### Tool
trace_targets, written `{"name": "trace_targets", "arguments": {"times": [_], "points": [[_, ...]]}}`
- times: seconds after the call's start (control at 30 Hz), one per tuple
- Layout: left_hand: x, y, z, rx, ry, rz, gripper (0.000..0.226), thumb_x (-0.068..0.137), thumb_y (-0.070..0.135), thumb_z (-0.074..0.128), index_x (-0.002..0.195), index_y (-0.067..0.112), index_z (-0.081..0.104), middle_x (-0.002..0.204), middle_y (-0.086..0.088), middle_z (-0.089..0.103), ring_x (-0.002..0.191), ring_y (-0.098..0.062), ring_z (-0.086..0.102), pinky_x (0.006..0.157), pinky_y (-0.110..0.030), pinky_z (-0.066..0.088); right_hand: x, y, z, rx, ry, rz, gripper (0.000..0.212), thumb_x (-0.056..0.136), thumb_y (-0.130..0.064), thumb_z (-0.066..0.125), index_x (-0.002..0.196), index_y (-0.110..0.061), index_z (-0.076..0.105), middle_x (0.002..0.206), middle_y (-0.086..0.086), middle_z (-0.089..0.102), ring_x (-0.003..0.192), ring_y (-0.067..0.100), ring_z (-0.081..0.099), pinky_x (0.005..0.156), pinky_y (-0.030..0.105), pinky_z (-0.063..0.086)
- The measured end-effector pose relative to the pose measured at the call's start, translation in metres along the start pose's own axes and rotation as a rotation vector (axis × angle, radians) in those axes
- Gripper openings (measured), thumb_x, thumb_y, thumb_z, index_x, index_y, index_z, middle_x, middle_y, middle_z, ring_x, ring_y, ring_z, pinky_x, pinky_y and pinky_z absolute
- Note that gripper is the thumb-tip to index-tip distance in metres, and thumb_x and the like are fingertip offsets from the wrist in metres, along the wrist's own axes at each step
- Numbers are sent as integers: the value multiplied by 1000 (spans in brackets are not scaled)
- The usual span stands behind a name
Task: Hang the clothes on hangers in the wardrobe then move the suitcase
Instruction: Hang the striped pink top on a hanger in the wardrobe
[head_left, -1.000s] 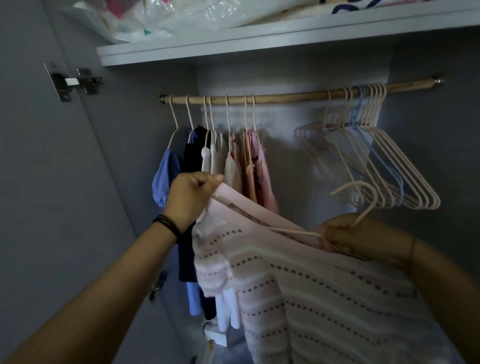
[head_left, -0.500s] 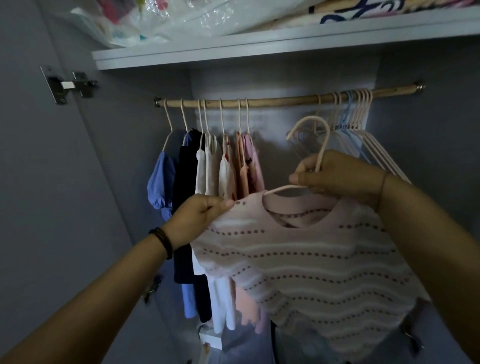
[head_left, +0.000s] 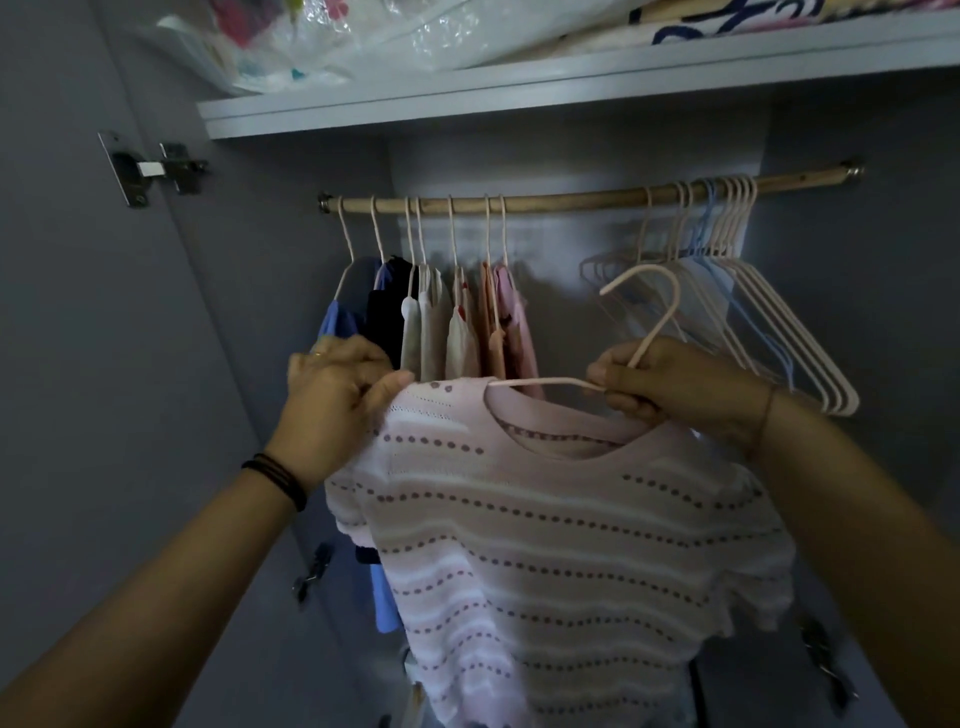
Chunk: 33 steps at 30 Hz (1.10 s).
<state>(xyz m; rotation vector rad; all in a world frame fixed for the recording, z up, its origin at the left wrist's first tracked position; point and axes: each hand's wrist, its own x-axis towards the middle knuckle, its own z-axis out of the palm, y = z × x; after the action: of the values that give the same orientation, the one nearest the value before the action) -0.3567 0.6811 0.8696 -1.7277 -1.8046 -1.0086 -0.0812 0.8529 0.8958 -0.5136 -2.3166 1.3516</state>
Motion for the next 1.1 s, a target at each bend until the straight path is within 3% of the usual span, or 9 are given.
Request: {"name": "trace_targets", "arguments": {"times": [0.13, 0.27, 0.4, 0.53, 0.67, 0.73, 0.8, 0.93, 1.1], "points": [[7, 31, 11, -63, -281, 105, 33, 87, 59, 39, 76, 32, 55, 67, 12, 55, 66, -1, 53, 62, -27, 42, 6, -17, 17, -76, 5, -80, 35, 97, -20, 50, 64, -7, 55, 48, -6, 47, 44, 8, 38, 46, 20, 33], [6, 18, 13, -298, -225, -24, 38, 85, 56, 46, 69, 23, 57, 61, 6, 55, 58, -4, 53, 59, -25, 43, -8, -15, 3, -175, 44, -110, 32, 86, -36, 55, 105, -13, 67, 96, -2, 70, 85, 6, 65, 79, 22, 51], [-4, -4, 1, -492, -167, -163, 27, 88, 44, 61, 77, 20, 66, 65, -16, 60, 61, -14, 53, 57, -36, 44, -52, 37, -30, -179, 127, 35, 49, 79, -47, 56, 123, -25, 58, 125, -10, 61, 116, -1, 54, 102, 25, 45], [-7, -16, -11, -505, -109, -265, 17, 85, 31, 58, 76, 27, 72, 67, -20, 65, 62, -16, 57, 57, -31, 48, -86, 85, -27, 63, 195, 127, 77, 49, -73, 75, 107, -24, 66, 105, -10, 72, 97, 6, 67, 74, 20, 55], [-4, -17, -13, -485, -86, -280, 33, 88, 18, 58, 61, 34, 70, 52, 15, 59, 50, 4, 51, 53, -7, 41, -90, 97, -19, 79, 238, 198, 30, 72, -33, 73, 94, -14, 70, 86, -4, 75, 81, 16, 71, 65, 24, 56], [-5, -18, -14, -467, -110, -279, 28, 89, 16, 59, 64, 27, 70, 51, 11, 58, 49, 3, 49, 52, -7, 39, -87, 91, -24, 64, 356, 149, 36, 72, -43, 71, 77, -7, 69, 71, 2, 71, 68, 18, 66, 59, 25, 55], [-7, -23, -16, -427, -181, -265, 23, 87, 33, 61, 70, 21, 70, 56, -8, 58, 51, -3, 47, 52, -14, 40, -85, 81, -32, 66, 507, 58, 57, 70, -54, 70, 77, 3, 64, 69, 11, 61, 63, 19, 59, 57, 28, 50], [-14, -33, -18, -340, -325, -284, 39, 73, 66, 60, 79, 29, 72, 62, 1, 63, 52, -3, 52, 55, -18, 42, -76, 62, -51, 110, 758, -26, 30, 89, -26, 61, 84, 3, 65, 73, 16, 56, 61, 19, 52, 54, 25, 47], [-17, -24, -23, -475, -216, -296, 19, 88, 28, 64, 73, 18, 72, 60, 11, 62, 56, 1, 52, 55, -11, 42, -72, 55, -68, 111, 918, -49, 24, 88, -30, 63, 70, -15, 65, 60, -4, 56, 54, 9, 50, 49, 19, 46]]}}
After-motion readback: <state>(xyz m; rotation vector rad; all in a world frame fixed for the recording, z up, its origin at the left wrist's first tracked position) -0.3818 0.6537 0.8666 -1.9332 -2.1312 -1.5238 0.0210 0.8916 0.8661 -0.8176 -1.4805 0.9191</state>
